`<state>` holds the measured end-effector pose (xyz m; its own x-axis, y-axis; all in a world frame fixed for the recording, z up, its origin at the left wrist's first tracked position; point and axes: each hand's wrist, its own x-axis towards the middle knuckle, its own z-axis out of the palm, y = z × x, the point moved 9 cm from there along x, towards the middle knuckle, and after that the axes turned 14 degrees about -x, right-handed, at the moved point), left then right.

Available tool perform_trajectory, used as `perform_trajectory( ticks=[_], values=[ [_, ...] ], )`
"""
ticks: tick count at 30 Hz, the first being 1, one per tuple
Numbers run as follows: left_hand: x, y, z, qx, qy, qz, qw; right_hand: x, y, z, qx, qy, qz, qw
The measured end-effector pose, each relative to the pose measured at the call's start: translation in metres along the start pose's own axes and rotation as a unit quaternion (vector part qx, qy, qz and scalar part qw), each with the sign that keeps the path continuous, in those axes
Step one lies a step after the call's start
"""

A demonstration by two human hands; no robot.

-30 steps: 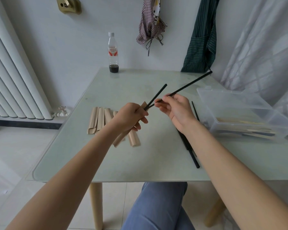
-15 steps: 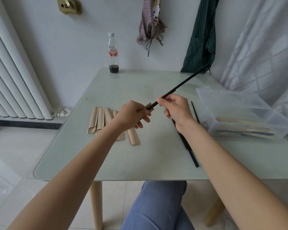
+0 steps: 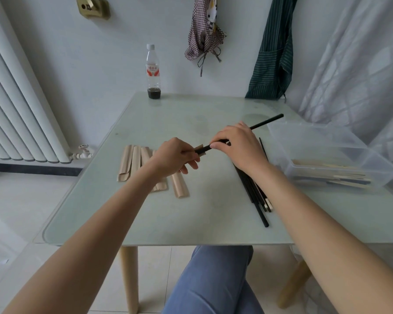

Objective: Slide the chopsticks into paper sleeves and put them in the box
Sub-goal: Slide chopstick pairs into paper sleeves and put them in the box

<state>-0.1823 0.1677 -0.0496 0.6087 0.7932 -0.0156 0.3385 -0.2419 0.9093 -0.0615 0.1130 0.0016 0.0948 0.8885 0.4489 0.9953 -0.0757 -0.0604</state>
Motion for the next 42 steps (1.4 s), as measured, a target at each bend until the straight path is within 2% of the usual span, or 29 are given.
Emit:
perform_trajectory(
  ticks=[3,6,12,17,23,29,34,42],
  values=[
    [0.0,0.001,0.004,0.008,-0.018,-0.002,1.0,0.0,-0.004,0.006,0.047,-0.033,0.015,0.998],
    [0.002,0.003,0.005,0.025,-0.02,0.005,0.999,-0.001,-0.013,0.01,0.047,-0.051,0.006,0.998],
    [0.0,0.004,-0.002,0.044,-0.029,0.02,0.998,0.0,0.01,0.002,0.057,-0.042,0.04,0.997],
    [0.002,0.011,0.006,0.039,-0.038,0.026,0.998,0.0,-0.006,0.005,0.057,-0.05,0.011,0.997],
    [0.003,0.013,0.006,0.044,-0.035,0.029,0.998,-0.002,0.016,-0.007,0.071,-0.035,0.039,0.996],
    [0.003,0.019,0.013,0.055,-0.044,0.03,0.997,-0.007,0.005,-0.007,0.066,-0.025,0.023,0.997],
    [0.004,0.025,0.019,0.058,-0.047,0.039,0.996,-0.01,0.031,-0.019,0.075,-0.004,0.056,0.996],
    [0.008,0.041,0.033,0.083,-0.052,0.051,0.994,-0.018,0.042,-0.028,0.063,0.012,0.047,0.997]
  ],
)
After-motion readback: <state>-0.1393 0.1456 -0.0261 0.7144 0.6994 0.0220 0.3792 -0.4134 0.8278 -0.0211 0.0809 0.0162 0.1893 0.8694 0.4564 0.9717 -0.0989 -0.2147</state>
